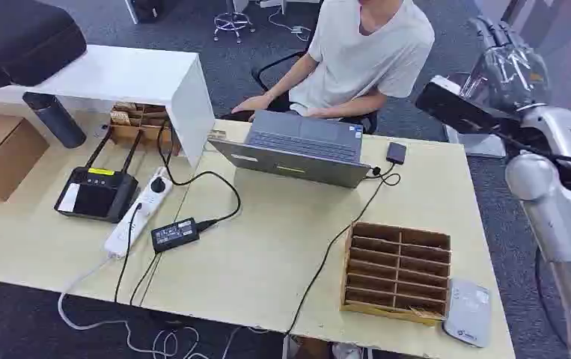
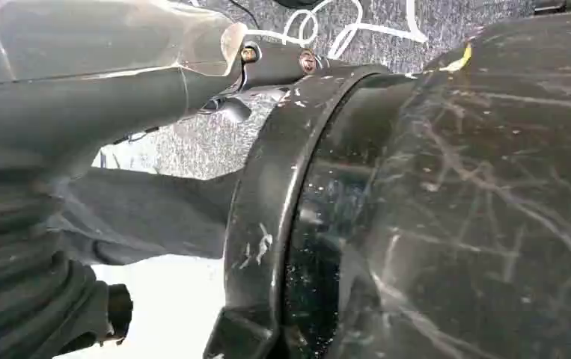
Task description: Pass the card to the sensor for recognition and then transmit it.
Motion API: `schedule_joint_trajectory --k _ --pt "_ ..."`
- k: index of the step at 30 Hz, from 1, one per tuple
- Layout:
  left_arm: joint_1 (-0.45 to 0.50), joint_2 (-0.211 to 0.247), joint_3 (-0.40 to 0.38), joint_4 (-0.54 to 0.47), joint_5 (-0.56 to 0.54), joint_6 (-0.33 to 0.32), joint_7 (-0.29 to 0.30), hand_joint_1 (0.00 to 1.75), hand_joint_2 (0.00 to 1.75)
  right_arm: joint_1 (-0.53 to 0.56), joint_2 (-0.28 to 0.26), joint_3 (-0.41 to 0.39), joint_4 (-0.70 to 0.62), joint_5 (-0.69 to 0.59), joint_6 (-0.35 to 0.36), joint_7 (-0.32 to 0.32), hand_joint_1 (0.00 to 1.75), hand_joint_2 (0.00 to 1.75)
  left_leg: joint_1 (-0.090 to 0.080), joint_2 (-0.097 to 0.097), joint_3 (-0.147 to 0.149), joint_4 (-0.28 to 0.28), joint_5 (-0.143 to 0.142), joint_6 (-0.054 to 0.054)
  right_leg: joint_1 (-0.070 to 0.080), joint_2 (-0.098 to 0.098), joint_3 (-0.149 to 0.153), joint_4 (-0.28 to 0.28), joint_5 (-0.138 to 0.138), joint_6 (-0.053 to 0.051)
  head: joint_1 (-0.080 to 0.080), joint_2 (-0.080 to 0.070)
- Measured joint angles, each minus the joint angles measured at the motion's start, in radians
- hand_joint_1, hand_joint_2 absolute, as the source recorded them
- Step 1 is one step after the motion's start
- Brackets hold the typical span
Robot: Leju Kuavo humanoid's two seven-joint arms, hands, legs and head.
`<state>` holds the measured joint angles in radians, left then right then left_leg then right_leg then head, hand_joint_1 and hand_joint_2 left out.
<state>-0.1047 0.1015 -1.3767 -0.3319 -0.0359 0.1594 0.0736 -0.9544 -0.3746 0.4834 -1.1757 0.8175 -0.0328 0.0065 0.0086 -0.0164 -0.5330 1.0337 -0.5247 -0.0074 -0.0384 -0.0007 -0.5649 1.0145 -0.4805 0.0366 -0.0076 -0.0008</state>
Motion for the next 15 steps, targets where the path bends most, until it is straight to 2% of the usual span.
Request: schedule_joint_trajectory --k 4,12,13,14,15 --pt "-0.005 -0.005 0.0 0.007 0.0 -0.013 0.009 0.0 1.75 -0.04 0.032 0.06 0.03 -0.011 0.022 0.004 0.0 1.75 0.0 0.0 0.0 0.0 0.0 0.0 0.0 0.0 0.0 0.0 0.0 0.0 0.0 0.0" --pt "-0.008 -0.011 0.0 0.015 0.0 -0.023 0.023 0.0 1.75 -0.068 0.071 0.108 0.071 -0.01 0.021 -0.009 0.0 1.75 0.0 0.001 0.0 0.0 0.0 0.0 0.0 0.001 0.0 0.0 0.0 0.0 0.0 0.0" --pt "-0.01 -0.012 0.0 0.016 0.0 -0.026 0.028 0.0 1.75 -0.071 0.077 0.116 0.08 0.002 0.026 -0.009 0.0 0.0 0.0 0.001 0.0 0.0 0.0 0.0 0.0 0.001 0.0 0.0 0.0 0.0 0.0 0.0" --pt "-0.012 -0.013 0.0 0.017 0.0 -0.03 0.03 0.0 1.75 -0.077 0.087 0.131 0.093 0.002 0.047 -0.007 0.0 1.75 0.0 0.001 0.0 0.0 0.0 0.0 0.0 0.001 0.0 0.0 0.0 0.0 0.0 0.0" --pt "-0.014 -0.013 0.0 0.018 0.0 -0.033 0.034 0.0 1.75 -0.082 0.097 0.141 0.107 -0.016 0.075 -0.007 0.0 1.75 0.0 0.001 0.0 0.0 0.0 0.0 0.0 0.001 0.0 0.0 0.001 -0.001 0.0 0.0"
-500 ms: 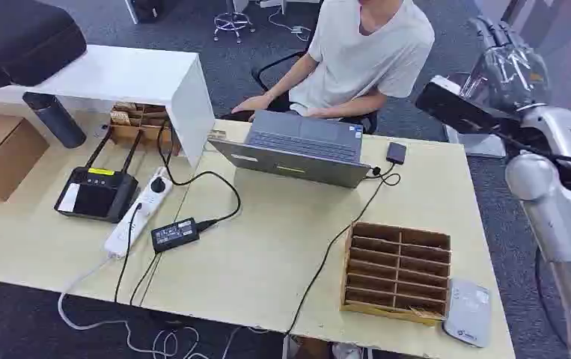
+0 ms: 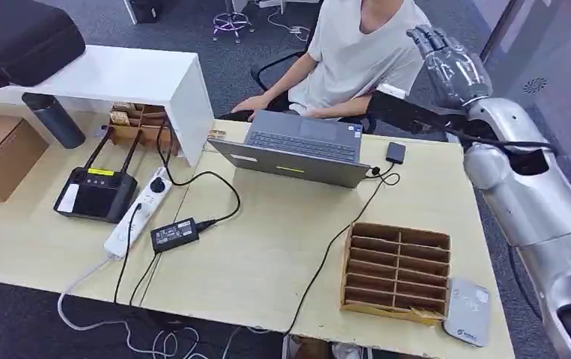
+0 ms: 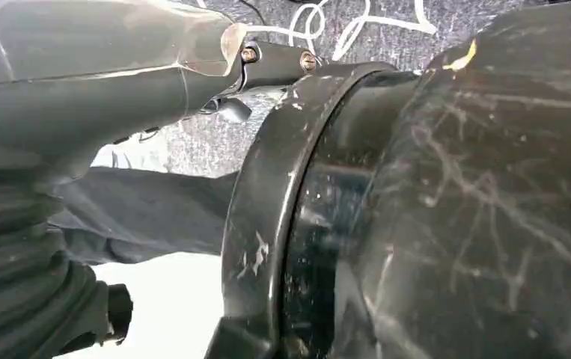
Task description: Pass the card to the sensor for recognition and then transmit it.
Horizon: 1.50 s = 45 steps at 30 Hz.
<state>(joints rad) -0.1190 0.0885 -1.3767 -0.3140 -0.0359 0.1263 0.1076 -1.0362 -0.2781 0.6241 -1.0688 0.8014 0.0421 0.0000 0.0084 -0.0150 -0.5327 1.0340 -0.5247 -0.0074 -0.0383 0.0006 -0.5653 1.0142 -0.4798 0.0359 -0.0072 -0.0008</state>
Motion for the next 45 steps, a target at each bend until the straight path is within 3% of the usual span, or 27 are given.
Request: schedule_joint_trajectory --k 6,10,22,45 --pt "-0.01 -0.002 0.003 0.001 0.0 -0.013 0.017 0.0 1.75 -0.029 0.069 0.059 0.071 -0.075 0.087 -0.004 0.0 1.75 0.0 0.0 0.0 0.0 0.001 -0.002 0.001 0.0 -0.001 0.001 0.0 -0.001 0.0 0.0" --pt "-0.015 -0.005 0.003 0.001 0.0 0.005 -0.023 0.0 1.75 -0.049 0.095 0.152 0.116 -0.058 0.15 -0.013 0.0 1.75 0.001 0.0 0.0 0.0 0.002 -0.002 0.001 0.0 -0.001 0.001 0.0 -0.001 0.0 0.0" --pt "-0.011 -0.005 0.06 0.005 0.0 -0.041 -0.015 0.0 1.75 -0.087 0.124 0.292 0.197 -0.094 0.153 -0.014 0.0 1.75 0.001 0.0 -0.001 0.0 0.002 -0.002 0.001 0.0 -0.001 0.0 0.001 -0.002 0.0 0.0" --pt "-0.008 -0.005 0.084 0.01 0.0 -0.043 -0.015 0.0 1.75 -0.1 0.124 0.335 0.226 -0.101 0.149 -0.014 0.0 1.75 0.001 0.0 -0.001 0.0 0.002 -0.003 0.001 0.001 -0.001 0.0 0.001 -0.002 0.0 0.0"
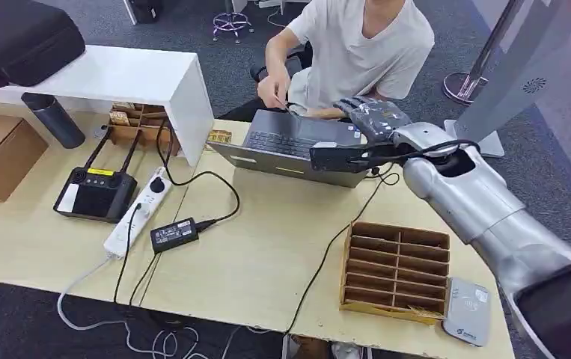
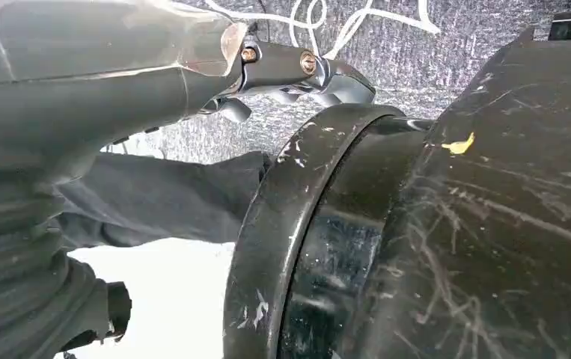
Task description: Pass the card to the sensor for recognition and then transmit it.
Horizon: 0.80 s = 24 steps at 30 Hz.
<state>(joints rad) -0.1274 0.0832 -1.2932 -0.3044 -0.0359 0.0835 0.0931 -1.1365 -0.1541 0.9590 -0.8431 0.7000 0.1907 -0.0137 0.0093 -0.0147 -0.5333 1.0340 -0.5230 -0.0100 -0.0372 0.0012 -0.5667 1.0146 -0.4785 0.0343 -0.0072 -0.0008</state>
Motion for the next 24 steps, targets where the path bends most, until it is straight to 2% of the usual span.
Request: schedule_joint_trajectory --k 24 --pt "0.0 0.0 0.002 0.001 0.0 0.0 0.0 0.0 1.75 -0.002 0.0 0.0 0.0 0.0 0.0 0.0 0.0 1.75 0.0 0.0 0.0 0.0 0.0 0.0 0.0 0.0 0.0 0.0 0.0 0.0 0.0 0.0"
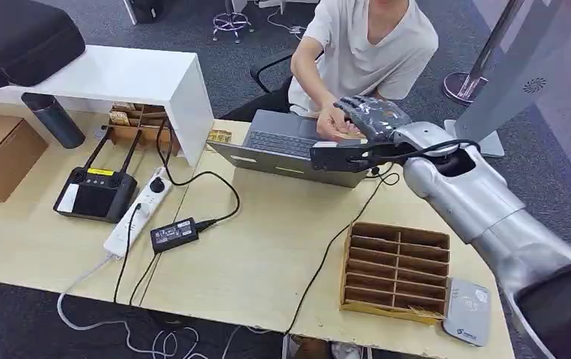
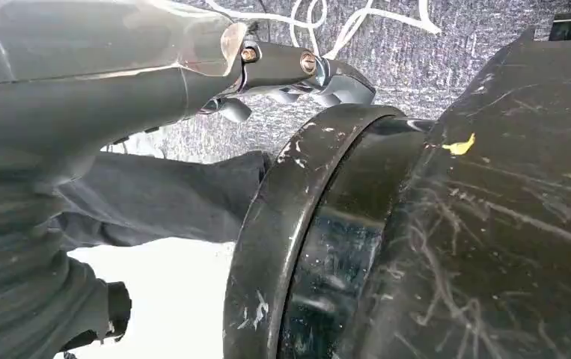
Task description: Pass the card to the sensor for recognition and then transmit it.
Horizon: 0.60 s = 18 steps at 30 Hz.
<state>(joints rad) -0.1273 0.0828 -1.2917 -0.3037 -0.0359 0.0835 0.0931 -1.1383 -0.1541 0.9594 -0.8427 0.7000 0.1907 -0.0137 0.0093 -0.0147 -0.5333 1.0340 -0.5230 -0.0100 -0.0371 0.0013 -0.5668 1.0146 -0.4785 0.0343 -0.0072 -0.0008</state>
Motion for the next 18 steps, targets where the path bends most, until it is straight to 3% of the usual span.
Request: schedule_joint_trajectory --k 18 --pt "0.0 0.0 0.0 0.0 0.0 0.0 0.0 0.0 1.75 0.0 0.0 0.0 0.0 0.0 0.0 0.0 0.0 1.75 0.0 0.0 0.0 0.0 0.0 0.0 0.0 0.0 0.0 0.0 0.0 0.0 0.0 0.0"
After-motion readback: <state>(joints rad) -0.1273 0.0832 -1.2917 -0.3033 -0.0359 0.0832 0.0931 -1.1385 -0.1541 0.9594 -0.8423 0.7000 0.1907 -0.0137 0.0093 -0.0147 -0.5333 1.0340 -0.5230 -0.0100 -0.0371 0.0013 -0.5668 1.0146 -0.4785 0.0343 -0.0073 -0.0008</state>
